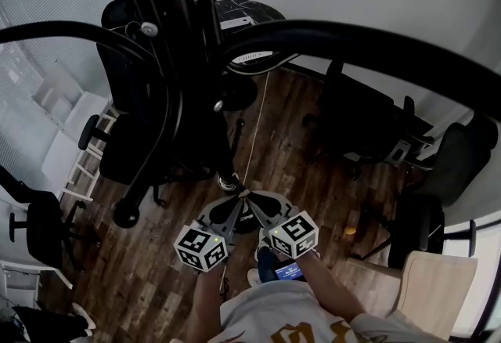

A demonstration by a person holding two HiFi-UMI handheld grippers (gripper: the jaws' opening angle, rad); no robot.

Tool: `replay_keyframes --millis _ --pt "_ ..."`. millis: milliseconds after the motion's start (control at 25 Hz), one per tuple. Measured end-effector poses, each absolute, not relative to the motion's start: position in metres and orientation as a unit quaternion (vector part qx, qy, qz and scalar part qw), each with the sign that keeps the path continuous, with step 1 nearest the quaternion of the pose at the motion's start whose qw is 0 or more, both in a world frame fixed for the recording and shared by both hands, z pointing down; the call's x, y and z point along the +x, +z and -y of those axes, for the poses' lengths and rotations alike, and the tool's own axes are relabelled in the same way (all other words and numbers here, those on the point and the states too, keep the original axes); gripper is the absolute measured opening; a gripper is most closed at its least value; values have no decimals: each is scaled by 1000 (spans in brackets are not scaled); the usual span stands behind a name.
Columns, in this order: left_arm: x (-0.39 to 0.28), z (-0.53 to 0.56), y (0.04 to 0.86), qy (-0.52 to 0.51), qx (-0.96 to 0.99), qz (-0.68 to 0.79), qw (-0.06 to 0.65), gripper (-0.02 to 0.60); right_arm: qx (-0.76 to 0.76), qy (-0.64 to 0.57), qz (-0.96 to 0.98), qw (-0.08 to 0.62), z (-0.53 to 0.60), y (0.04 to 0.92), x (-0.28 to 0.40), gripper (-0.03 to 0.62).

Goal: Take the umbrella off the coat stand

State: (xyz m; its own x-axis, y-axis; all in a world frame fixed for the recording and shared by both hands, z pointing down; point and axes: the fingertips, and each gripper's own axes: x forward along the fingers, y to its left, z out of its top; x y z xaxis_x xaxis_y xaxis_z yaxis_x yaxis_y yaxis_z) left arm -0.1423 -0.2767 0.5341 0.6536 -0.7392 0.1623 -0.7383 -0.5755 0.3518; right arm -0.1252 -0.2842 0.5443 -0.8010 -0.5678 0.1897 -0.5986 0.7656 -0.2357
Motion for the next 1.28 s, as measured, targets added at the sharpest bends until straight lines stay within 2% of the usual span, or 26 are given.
replay_keyframes --millis 1280 --pt "-119 261 507 -61 885 406 222 23 330 165 929 15 276 520 -82 18"
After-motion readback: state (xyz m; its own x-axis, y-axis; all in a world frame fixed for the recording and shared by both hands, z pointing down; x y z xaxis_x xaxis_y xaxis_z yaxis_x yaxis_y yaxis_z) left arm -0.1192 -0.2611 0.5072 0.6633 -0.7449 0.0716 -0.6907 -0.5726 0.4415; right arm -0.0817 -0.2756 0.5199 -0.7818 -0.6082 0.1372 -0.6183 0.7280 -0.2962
